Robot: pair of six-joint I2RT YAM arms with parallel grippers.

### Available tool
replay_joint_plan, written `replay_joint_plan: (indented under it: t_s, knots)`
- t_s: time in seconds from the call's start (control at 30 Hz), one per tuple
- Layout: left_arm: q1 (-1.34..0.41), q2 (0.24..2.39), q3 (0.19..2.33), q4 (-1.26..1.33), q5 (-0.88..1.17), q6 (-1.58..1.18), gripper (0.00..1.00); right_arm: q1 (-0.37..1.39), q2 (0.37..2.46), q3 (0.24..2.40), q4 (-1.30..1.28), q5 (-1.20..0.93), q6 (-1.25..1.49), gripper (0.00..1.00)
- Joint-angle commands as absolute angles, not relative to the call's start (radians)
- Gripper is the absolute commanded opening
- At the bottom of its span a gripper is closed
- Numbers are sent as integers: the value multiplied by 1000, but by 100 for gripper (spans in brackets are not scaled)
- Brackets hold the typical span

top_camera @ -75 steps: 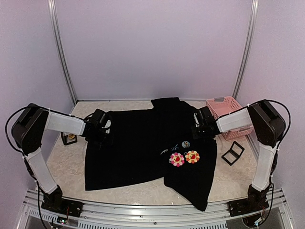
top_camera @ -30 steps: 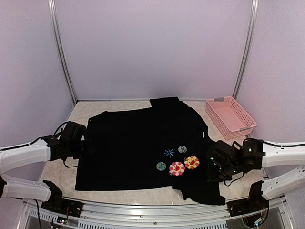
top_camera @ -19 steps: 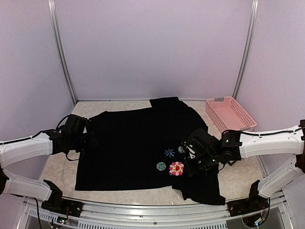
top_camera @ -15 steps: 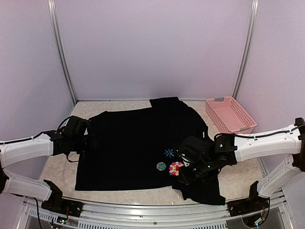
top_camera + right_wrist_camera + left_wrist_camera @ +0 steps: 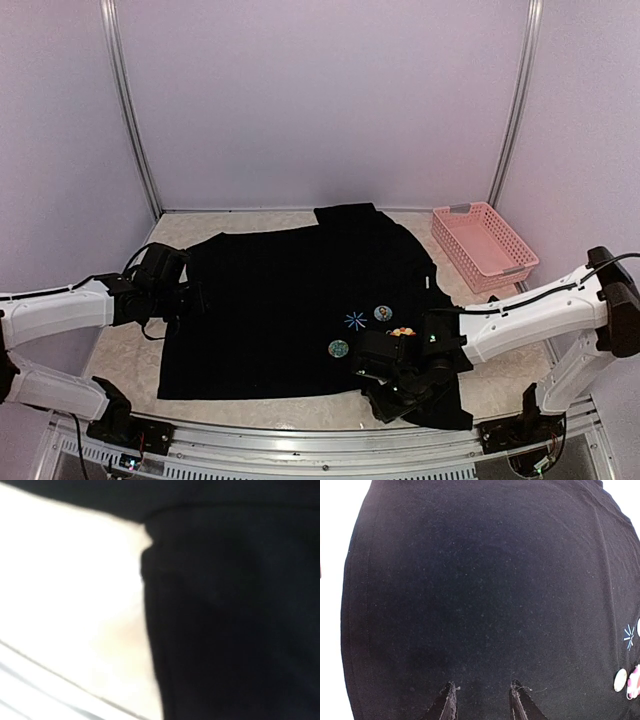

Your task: Pin the brooch onto the clothing

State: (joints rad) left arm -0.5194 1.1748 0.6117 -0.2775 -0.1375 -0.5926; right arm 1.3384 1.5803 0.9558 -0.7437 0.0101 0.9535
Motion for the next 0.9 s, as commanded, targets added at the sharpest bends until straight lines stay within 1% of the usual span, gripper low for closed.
replay_joint_plan:
  t_s: [0.0,0.1,0.2,0.23,0.33,0.4,0.57,0.7,0.77,0.87]
  knots:
    - [-525,1184,620,-259,-129,-572,34,1314,1616,932,-727,70,955,38]
    - [-525,1187,626,-262,-129,-573,34,1295,1632,936,-761,111,947,36]
    - [-525,1185,626,-262,-129,-574,34,1279,1634,926,-772,132,943,33]
    - [-526,1184,627,-263,-131,-574,34,1278,1634,917,-761,125,935,29]
    - [-525,1177,626,-265,-137,-575,34,1277,1634,894,-712,94,907,9]
    - [-523,1174,627,-265,-140,-571,34,1277,1634,880,-683,71,882,0]
    - [-521,1175,640,-276,-149,-561,34,1280,1588,867,-653,-57,768,0]
    - [-513,1166,638,-276,-153,-551,34,1302,1515,837,-554,-315,642,0]
    - [-509,1167,637,-276,-152,-548,34,1325,1521,836,-536,-413,599,0]
    - [-500,1171,633,-277,-145,-547,34,1342,1571,873,-594,-456,535,0]
